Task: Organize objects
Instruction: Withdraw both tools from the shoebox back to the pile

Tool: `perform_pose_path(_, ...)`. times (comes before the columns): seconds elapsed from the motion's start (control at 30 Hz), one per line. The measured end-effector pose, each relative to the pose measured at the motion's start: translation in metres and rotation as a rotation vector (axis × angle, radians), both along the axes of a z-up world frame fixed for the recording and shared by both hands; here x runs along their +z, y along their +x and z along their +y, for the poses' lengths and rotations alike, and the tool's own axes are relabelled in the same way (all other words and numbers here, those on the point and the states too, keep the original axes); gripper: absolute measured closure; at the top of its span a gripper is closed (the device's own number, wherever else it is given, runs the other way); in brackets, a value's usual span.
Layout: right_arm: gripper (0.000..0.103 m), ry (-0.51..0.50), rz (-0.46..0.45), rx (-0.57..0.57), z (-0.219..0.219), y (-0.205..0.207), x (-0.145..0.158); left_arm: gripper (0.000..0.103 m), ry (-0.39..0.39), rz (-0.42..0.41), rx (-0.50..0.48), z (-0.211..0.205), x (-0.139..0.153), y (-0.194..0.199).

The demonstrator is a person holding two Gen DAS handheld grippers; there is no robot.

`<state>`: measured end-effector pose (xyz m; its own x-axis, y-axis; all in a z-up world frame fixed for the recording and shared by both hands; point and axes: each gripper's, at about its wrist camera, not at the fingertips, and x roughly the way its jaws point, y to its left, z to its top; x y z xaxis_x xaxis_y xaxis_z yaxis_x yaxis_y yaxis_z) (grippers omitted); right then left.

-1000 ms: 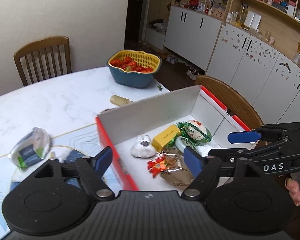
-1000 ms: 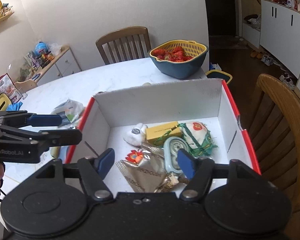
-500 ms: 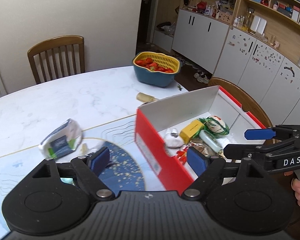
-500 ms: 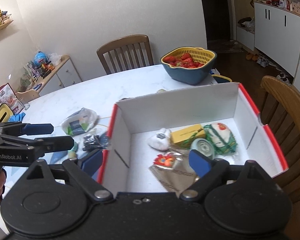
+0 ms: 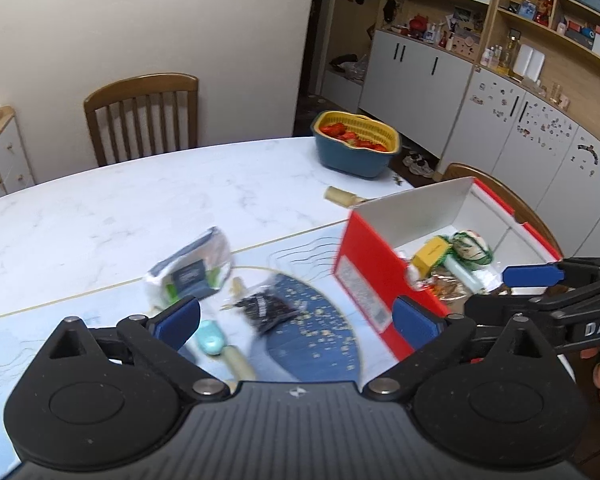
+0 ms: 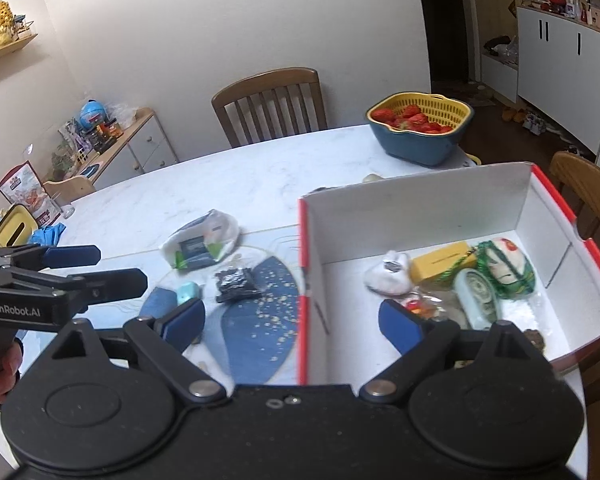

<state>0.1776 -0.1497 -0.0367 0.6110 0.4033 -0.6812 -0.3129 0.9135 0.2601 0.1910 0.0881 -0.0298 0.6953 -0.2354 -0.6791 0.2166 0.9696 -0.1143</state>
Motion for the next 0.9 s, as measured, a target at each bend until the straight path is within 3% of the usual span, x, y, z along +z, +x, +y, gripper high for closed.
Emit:
perform_pose_path(0.13, 0.009, 0.003, -0.012, -0.005, 0.016, -0.005, 0.0, 0.0, 0.035, -0.02, 0.018, 0.018, -0.009, -0.007)
perform_pose_path(0.43, 0.008, -0.044, -0.043, 0.012, 0.056, -0.009, -0.002, 0.0, -0.041, 0.013, 0.009, 0.054, -0.036, -0.016)
perform_pose_path(0.9, 0.008, -0.082, 0.017, 0.024, 0.104, 0.027, -0.029, 0.0, -0.022, 0.043, 0.017, 0.067, -0.077, -0.003)
